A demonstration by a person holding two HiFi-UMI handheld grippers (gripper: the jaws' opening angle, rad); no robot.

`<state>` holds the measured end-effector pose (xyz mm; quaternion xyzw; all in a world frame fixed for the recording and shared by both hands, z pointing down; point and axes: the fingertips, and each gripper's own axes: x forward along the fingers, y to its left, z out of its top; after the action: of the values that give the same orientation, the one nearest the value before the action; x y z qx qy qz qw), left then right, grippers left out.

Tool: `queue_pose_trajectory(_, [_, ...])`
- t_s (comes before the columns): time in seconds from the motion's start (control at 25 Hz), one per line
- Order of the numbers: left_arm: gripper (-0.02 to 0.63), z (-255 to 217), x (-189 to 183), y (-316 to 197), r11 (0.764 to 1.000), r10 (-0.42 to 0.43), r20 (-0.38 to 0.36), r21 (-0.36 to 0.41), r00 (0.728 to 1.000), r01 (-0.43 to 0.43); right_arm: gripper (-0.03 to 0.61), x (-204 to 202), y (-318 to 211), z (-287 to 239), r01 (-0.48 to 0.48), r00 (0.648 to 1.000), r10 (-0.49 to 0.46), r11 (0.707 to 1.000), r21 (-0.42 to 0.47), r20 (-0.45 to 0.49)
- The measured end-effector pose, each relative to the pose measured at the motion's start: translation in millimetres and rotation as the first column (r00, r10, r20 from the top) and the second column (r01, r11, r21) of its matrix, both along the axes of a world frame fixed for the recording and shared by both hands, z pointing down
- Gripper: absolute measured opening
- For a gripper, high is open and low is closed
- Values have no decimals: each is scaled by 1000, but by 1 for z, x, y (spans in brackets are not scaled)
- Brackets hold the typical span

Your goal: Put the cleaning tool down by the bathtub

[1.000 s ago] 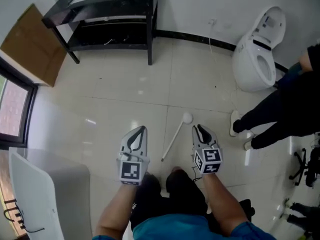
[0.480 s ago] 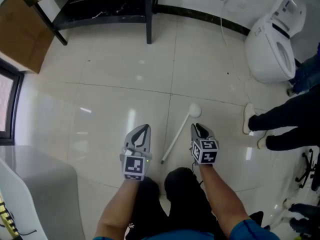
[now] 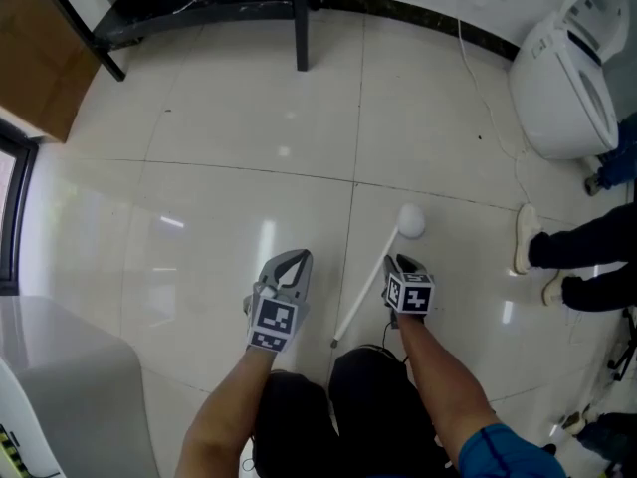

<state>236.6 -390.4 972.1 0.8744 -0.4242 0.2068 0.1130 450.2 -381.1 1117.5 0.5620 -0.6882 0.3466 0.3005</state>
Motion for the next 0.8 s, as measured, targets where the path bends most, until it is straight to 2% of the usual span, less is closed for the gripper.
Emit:
queue_pose_trajectory(0.16, [2, 54, -3, 2, 999, 39, 53, -33, 998, -37, 143, -2, 5, 54, -11, 1000, 10, 998, -61, -25])
queue_pose_trajectory(0.28, [2, 75, -8, 7, 997, 51, 56, -54, 997, -48, 143, 0, 11, 91, -48, 999, 47, 993, -111, -16])
queue_pose_trajectory(0.56, [2, 66, -8, 13, 998, 35, -7, -46, 999, -35, 144, 5, 21, 158, -135, 991, 133, 958, -253, -24])
queue_pose_trajectory(0.8, [2, 54, -19, 18, 999, 23, -46, -35, 999, -25, 150, 2, 26, 178, -197, 980, 183, 940, -279, -75])
